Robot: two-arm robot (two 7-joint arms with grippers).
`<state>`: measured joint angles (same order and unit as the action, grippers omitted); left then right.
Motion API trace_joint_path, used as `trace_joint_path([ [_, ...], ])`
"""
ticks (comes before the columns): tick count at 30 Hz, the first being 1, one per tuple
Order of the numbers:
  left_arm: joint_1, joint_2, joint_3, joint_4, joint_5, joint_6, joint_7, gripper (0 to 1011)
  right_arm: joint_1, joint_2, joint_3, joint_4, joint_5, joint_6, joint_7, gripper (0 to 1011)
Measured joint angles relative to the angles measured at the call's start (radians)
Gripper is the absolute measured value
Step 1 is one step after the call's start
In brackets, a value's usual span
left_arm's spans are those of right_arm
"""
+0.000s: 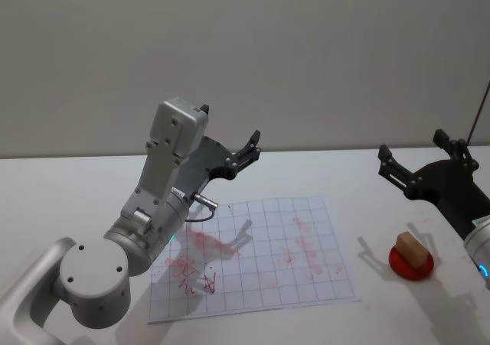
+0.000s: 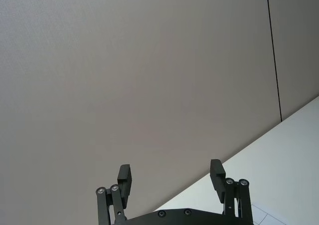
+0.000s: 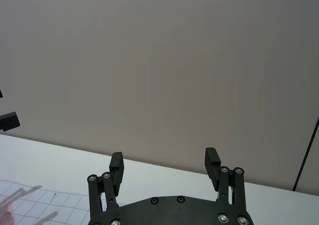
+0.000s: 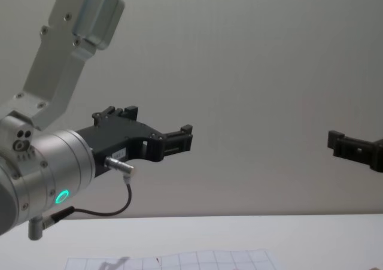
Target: Use the one hand to pick up the stamp and affix it onto the A4 paper.
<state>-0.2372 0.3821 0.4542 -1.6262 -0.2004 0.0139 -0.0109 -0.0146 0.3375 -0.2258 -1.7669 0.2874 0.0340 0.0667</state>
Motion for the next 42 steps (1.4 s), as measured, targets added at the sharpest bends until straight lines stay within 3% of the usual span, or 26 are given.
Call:
trace_joint_path([
  [19,0.000,0.000,0.000,0.000,0.000,0.000,0.000,1001,-0.014,0.014,0.009,-0.008,0.013,0.001,0.005,1001],
  [31,0.000,0.000,0.000,0.000,0.000,0.000,0.000,1001,-0.090,0.084,0.047,-0.048,0.078,0.027,0.015,1001],
  [42,0.000,0.000,0.000,0.000,0.000,0.000,0.000,1001,-0.169,0.154,0.077,-0.067,0.108,0.113,0.019,1001],
])
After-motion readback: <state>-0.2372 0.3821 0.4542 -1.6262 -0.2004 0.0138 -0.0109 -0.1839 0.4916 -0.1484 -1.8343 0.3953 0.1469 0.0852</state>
